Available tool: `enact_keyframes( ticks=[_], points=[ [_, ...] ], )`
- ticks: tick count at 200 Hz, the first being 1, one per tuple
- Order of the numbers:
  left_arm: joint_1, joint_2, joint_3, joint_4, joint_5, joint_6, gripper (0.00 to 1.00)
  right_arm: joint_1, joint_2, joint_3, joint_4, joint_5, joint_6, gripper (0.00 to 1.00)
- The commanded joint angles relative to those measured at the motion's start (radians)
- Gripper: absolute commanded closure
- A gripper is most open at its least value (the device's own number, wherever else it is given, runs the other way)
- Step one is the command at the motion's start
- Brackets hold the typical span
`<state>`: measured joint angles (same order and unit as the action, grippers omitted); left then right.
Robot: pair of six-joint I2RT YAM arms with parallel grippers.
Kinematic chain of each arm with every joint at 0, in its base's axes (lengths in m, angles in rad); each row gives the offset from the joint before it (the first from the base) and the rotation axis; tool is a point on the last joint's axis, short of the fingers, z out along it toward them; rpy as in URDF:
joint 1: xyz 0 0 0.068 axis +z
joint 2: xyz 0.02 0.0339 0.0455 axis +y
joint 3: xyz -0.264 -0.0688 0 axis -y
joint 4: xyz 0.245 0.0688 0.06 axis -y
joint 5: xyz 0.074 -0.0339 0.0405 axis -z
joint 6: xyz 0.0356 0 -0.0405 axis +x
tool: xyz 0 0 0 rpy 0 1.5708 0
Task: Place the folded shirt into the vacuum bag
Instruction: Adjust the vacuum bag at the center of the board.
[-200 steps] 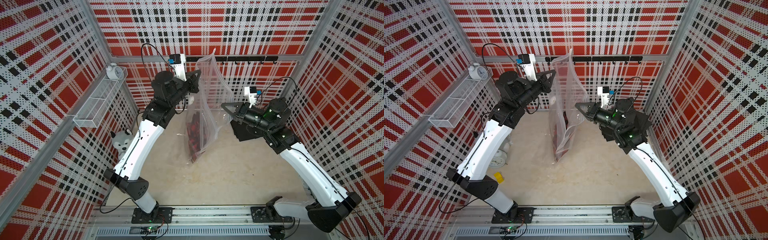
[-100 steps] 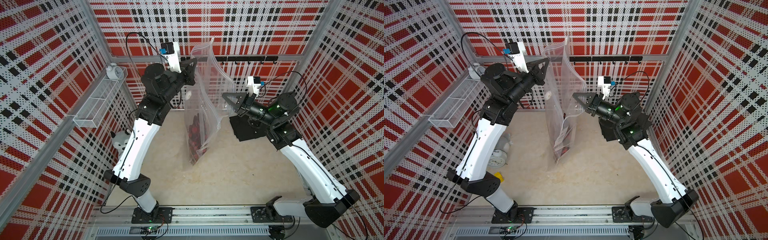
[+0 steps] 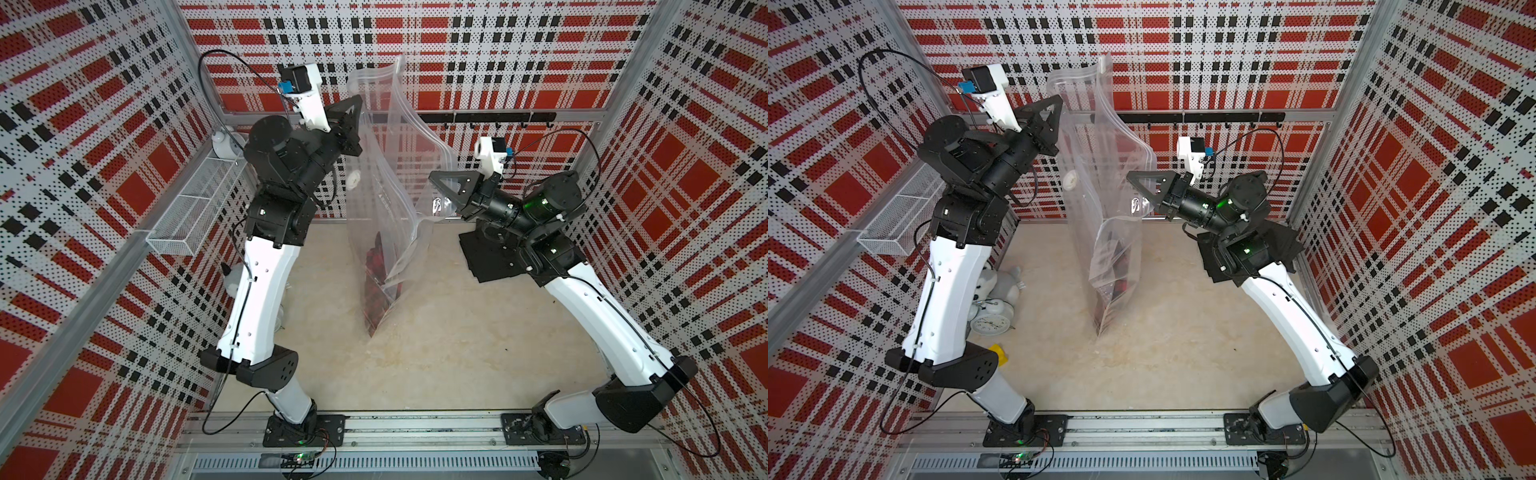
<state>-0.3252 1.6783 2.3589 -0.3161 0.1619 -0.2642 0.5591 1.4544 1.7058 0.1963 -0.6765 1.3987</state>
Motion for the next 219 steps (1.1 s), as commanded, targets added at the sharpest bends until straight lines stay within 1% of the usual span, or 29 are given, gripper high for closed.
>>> enact_keyframes(
  ticks=[1,27,43,60,85,104,116,139,157,192,219],
  points=[
    [0.032,-0.04,0.039,0.074,0.032,-0.004,1.0,0.013,0.013,0.037,0.039,-0.02,0.007,1.0],
    [0.029,-0.013,0.034,0.113,0.086,-0.033,1.0,0.012,-0.023,0.002,-0.026,-0.011,-0.061,1.0],
    [-0.014,0.018,0.012,0.134,0.098,-0.029,1.0,-0.007,-0.087,-0.077,-0.096,0.007,-0.135,1.0],
    [-0.098,0.047,-0.027,0.134,0.065,0.023,1.0,-0.053,-0.188,-0.234,-0.15,0.04,-0.19,1.0],
    [-0.221,0.084,-0.105,0.135,0.003,0.091,1.0,-0.185,-0.368,-0.505,-0.212,0.046,-0.228,1.0],
    [-0.293,0.113,-0.175,0.146,-0.027,0.114,1.0,-0.283,-0.502,-0.697,-0.27,0.06,-0.267,1.0],
    [-0.333,0.137,-0.221,0.153,-0.041,0.125,1.0,-0.314,-0.554,-0.795,-0.337,0.079,-0.317,1.0],
    [-0.392,0.173,-0.336,0.203,-0.048,0.118,1.0,-0.33,-0.628,-0.948,-0.454,0.155,-0.418,1.0],
    [-0.425,0.18,-0.452,0.281,-0.032,0.089,1.0,-0.332,-0.676,-1.057,-0.495,0.21,-0.457,1.0],
    [-0.47,0.188,-0.625,0.403,-0.021,0.025,1.0,-0.332,-0.735,-1.242,-0.443,0.226,-0.452,1.0],
    [-0.483,0.186,-0.747,0.484,-0.015,-0.024,1.0,-0.332,-0.735,-1.377,-0.36,0.224,-0.432,1.0]
  ],
)
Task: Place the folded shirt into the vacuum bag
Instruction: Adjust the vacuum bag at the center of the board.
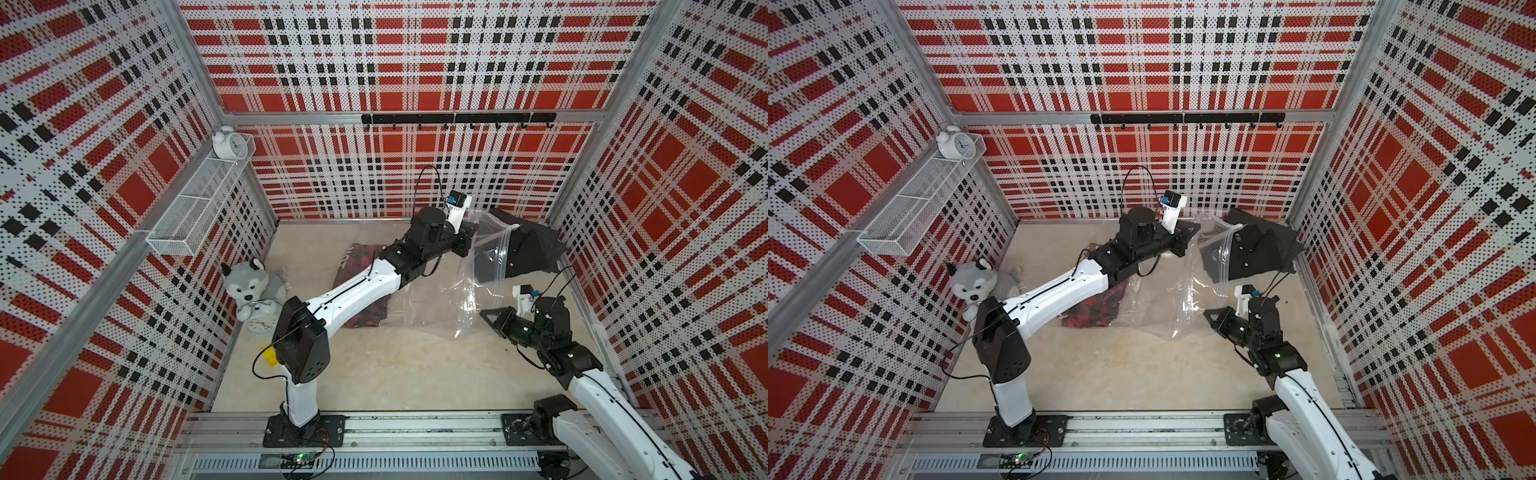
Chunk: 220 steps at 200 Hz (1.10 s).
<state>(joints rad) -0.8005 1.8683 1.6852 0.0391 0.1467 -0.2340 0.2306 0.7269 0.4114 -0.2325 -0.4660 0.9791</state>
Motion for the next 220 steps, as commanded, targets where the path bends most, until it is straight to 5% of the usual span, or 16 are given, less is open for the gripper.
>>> enact_keyframes(
  ticks=[1,89,154,205,220],
  points=[
    [-0.008,-0.003,-0.075,0.131,0.0,-0.056,1.0,-0.004,-0.007,-0.087,0.074,0.014,-0.011,1.0],
    [0.101,-0.065,-0.355,0.279,-0.008,-0.078,1.0,0.041,0.383,-0.196,0.537,0.007,0.051,1.0],
    [0.244,-0.104,-0.435,0.291,-0.013,-0.026,1.0,0.18,0.876,0.018,0.878,0.038,0.13,1.0],
    [0.334,-0.041,-0.346,0.223,-0.057,0.022,1.0,0.202,1.134,0.269,0.88,0.024,0.116,1.0],
    [0.326,-0.021,-0.32,0.205,-0.057,0.029,1.0,0.2,1.129,0.279,0.838,0.032,0.099,0.82]
  ],
)
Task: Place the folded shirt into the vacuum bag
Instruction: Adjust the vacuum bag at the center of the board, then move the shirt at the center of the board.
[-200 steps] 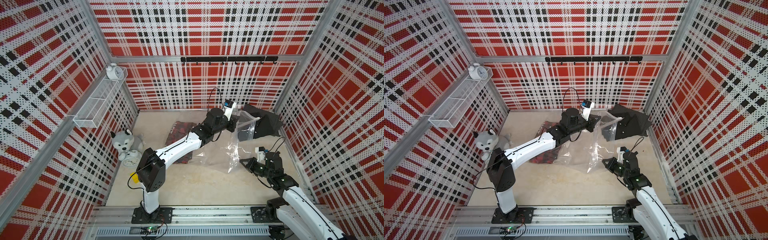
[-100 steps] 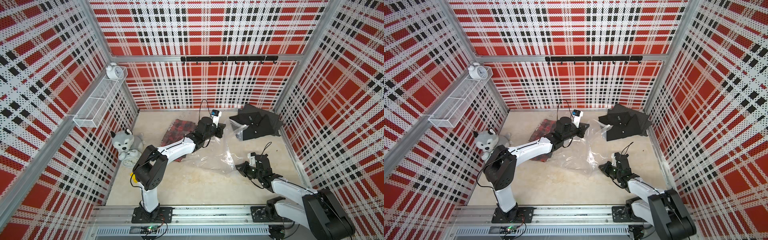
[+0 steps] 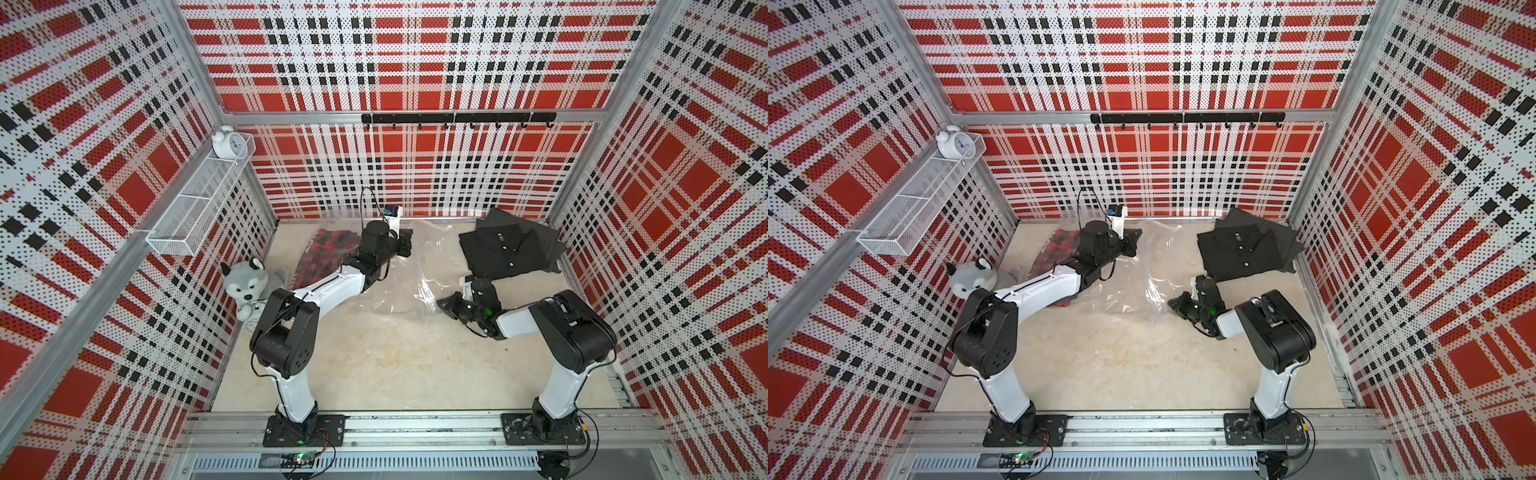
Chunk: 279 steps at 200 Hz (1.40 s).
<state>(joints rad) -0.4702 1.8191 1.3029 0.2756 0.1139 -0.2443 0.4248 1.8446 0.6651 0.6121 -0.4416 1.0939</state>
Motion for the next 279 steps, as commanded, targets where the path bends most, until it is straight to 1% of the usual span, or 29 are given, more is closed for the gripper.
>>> enact_keyframes(
  ticks=[1,8,15,30,40,49,63,81,98,117,133,148,180,198,221,252,257,279],
  points=[
    [-0.005,0.029,0.063,-0.032,-0.025,0.04,1.0,0.006,0.008,0.025,-0.011,0.009,-0.019,0.81],
    [-0.015,0.032,0.065,-0.038,-0.024,0.04,1.0,0.006,-0.019,0.013,-0.043,0.023,-0.036,0.7],
    [-0.028,0.031,0.067,-0.042,-0.03,0.039,1.0,0.004,-0.054,-0.006,-0.074,0.039,-0.056,0.62],
    [-0.066,0.028,0.067,-0.056,-0.075,0.041,1.0,-0.009,-0.153,-0.064,-0.127,0.066,-0.086,0.4],
    [-0.088,0.029,0.075,-0.073,-0.112,0.043,1.0,-0.027,-0.234,-0.107,-0.175,0.073,-0.11,0.29],
    [-0.104,0.036,0.087,-0.093,-0.137,0.043,1.0,-0.047,-0.308,-0.139,-0.223,0.08,-0.13,0.22],
    [-0.118,0.049,0.106,-0.12,-0.17,0.039,1.0,-0.086,-0.435,-0.175,-0.327,0.099,-0.173,0.15],
    [-0.126,0.064,0.12,-0.14,-0.189,0.029,1.0,-0.15,-0.59,-0.188,-0.482,0.135,-0.234,0.1],
    [-0.138,0.07,0.128,-0.149,-0.173,0.013,1.0,-0.237,-0.713,-0.171,-0.619,0.151,-0.295,0.07],
    [-0.166,0.079,0.138,-0.151,-0.159,0.008,1.0,-0.347,-0.76,-0.13,-0.701,0.121,-0.347,0.08],
    [-0.193,0.094,0.154,-0.154,-0.142,0.001,1.0,-0.418,-0.72,-0.083,-0.702,0.073,-0.369,0.1],
    [-0.214,0.109,0.169,-0.16,-0.129,-0.009,1.0,-0.438,-0.638,-0.025,-0.679,0.056,-0.379,0.11],
    [-0.225,0.122,0.173,-0.168,-0.139,-0.041,1.0,-0.439,-0.397,0.128,-0.625,0.012,-0.398,0.15],
    [-0.213,0.104,0.15,-0.163,-0.154,-0.069,1.0,-0.438,-0.273,0.211,-0.609,0.002,-0.404,0.16],
    [-0.185,0.076,0.107,-0.129,-0.13,-0.118,1.0,-0.437,-0.13,0.31,-0.584,-0.022,-0.401,0.17],
    [-0.166,0.065,0.084,-0.114,-0.105,-0.121,1.0,-0.43,0.013,0.415,-0.544,-0.074,-0.384,0.19],
    [-0.165,0.066,0.082,-0.112,-0.101,-0.146,1.0,-0.427,0.034,0.431,-0.542,-0.08,-0.383,0.2],
    [-0.165,0.067,0.082,-0.109,-0.094,-0.153,1.0,-0.41,0.099,0.49,-0.554,-0.083,-0.384,0.2]
  ],
)
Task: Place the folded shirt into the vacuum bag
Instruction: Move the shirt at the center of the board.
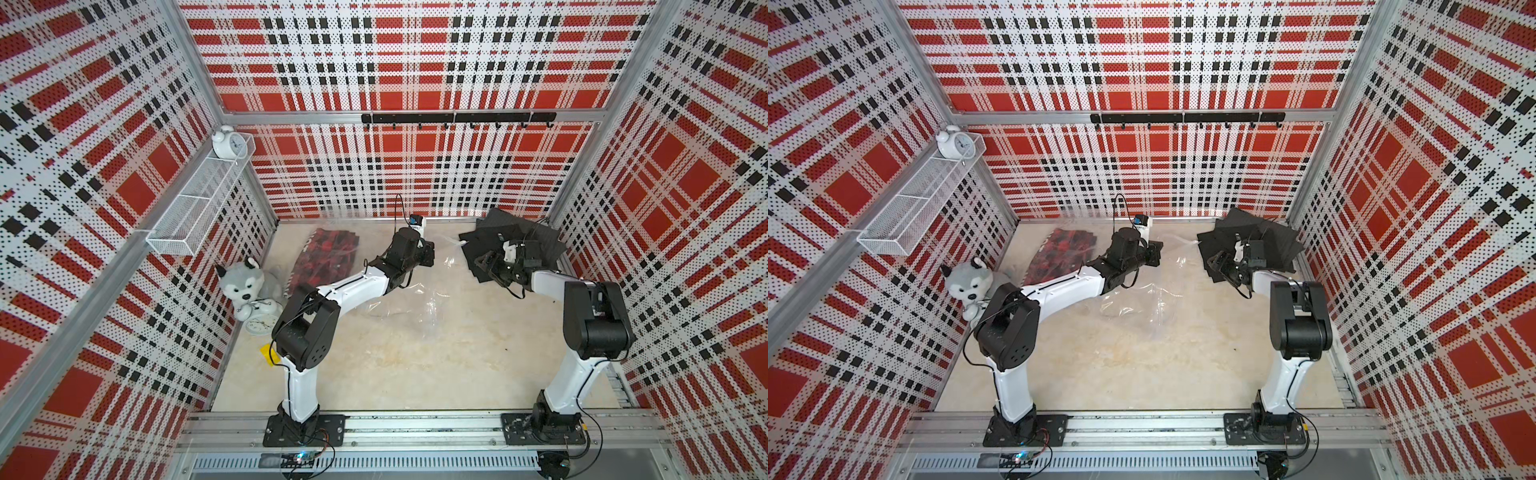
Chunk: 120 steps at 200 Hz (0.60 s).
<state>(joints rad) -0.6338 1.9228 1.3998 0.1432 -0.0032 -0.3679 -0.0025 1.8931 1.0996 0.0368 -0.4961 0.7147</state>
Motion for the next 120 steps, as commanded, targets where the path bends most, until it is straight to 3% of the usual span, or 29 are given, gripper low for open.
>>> enact_keyframes(
  ticks=[1,27,55,64,120],
  points=[
    [-0.001,-0.036,-0.014,0.023,0.024,-0.029,1.0,0.018,0.052,0.058,0.02,-0.027,-0.005,0.2],
    [-0.001,-0.036,-0.015,0.025,0.026,-0.03,1.0,0.03,0.087,0.065,-0.044,0.035,-0.016,0.21],
    [0.001,-0.038,-0.023,0.025,0.026,-0.03,1.0,0.035,0.065,-0.031,-0.056,0.053,-0.017,0.21],
    [0.002,-0.038,-0.024,0.025,0.026,-0.03,1.0,0.041,0.041,-0.08,-0.083,0.127,-0.031,0.21],
    [-0.003,-0.039,-0.021,0.032,0.039,-0.038,1.0,0.047,-0.201,-0.325,-0.139,0.204,-0.043,0.19]
  ],
)
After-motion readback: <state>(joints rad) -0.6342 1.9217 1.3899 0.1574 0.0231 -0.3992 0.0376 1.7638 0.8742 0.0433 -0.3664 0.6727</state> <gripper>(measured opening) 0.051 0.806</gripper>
